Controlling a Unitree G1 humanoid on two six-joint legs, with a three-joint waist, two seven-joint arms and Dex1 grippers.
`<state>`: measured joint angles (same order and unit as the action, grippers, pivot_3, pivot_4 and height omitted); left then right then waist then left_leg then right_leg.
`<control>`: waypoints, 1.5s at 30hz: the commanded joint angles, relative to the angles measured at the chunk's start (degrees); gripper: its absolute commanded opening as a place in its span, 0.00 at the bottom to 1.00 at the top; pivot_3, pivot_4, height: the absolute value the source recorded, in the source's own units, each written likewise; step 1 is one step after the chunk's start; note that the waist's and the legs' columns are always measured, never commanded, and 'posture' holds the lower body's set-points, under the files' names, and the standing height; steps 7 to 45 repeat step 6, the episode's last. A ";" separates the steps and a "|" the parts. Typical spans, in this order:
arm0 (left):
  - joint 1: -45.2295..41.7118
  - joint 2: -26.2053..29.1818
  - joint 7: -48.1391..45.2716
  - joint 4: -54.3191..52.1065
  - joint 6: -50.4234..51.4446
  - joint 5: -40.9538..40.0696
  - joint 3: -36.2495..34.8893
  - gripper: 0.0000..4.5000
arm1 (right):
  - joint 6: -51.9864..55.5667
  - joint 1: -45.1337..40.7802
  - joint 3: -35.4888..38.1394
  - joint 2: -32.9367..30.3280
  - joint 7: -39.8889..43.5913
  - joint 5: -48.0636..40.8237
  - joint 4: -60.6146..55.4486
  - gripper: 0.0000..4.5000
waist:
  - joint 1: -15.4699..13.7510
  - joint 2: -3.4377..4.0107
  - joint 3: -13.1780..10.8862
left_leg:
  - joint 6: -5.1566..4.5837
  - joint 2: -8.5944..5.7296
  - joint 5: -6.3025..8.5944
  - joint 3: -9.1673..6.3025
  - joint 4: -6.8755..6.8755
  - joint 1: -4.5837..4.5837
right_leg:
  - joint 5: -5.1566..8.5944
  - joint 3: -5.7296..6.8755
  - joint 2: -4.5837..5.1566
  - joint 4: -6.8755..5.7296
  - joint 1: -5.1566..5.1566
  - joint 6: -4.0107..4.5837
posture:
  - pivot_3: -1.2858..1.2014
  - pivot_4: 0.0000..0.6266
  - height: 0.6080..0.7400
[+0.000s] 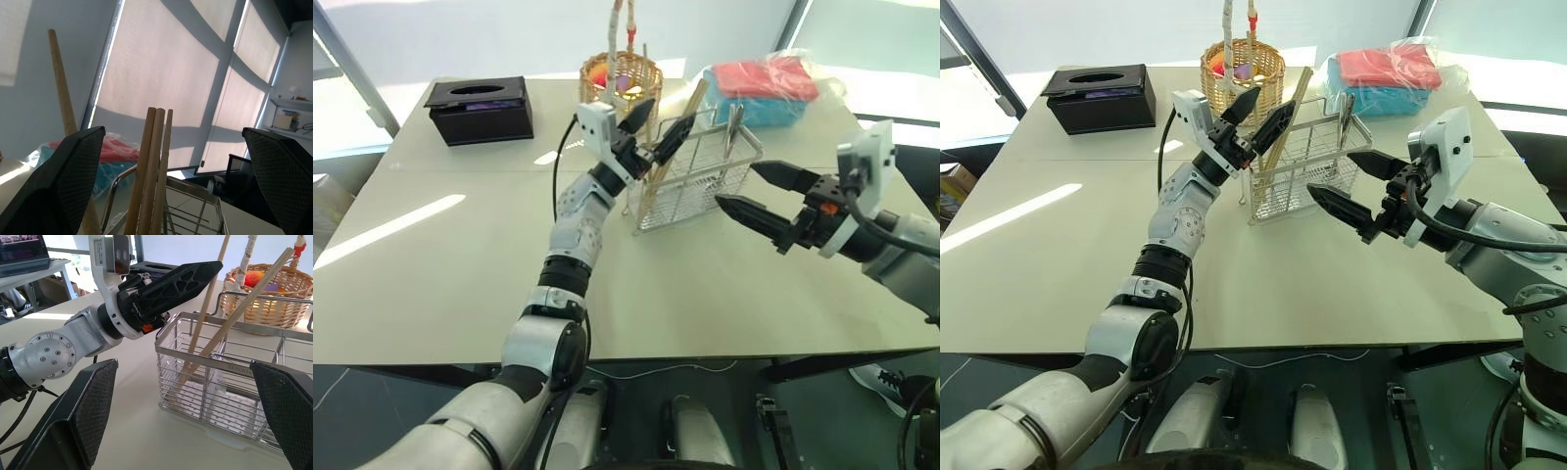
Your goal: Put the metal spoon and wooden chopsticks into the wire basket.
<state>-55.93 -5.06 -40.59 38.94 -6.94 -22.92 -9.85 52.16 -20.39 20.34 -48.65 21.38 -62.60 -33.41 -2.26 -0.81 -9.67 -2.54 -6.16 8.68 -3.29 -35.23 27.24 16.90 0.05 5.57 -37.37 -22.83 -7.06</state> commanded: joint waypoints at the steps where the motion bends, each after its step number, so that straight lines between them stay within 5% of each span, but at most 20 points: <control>1: -1.77 1.06 4.56 -4.46 -0.06 0.98 -0.01 0.99 | -1.71 -0.50 0.46 0.45 0.36 0.96 0.39 1.00 | 0.01 0.00 0.00 | 0.00 0.00 0.00 0.00 0.00 0.00 | 0.00 0.00 0.00 0.00 0.00 0.00 | 0.52 0.24 1.00; 6: -3.05 3.90 10.50 -8.79 1.15 0.49 -1.77 0.99 | -3.28 -0.19 -0.23 2.03 0.32 3.92 2.04 1.00 | 0.00 0.00 0.00 | 0.00 0.00 0.00 0.00 -0.01 0.00 | 0.00 -0.01 0.00 -0.05 -0.01 -0.01 | 0.52 0.24 1.00; 45: -3.05 3.90 10.50 -8.79 1.15 0.49 -1.77 0.99 | -3.28 -0.19 -0.23 2.03 0.32 3.92 2.04 1.00 | 0.00 0.00 0.00 | 0.00 0.00 0.00 0.00 -0.01 0.00 | 0.00 -0.01 0.00 -0.05 -0.01 -0.01 | 0.52 0.24 1.00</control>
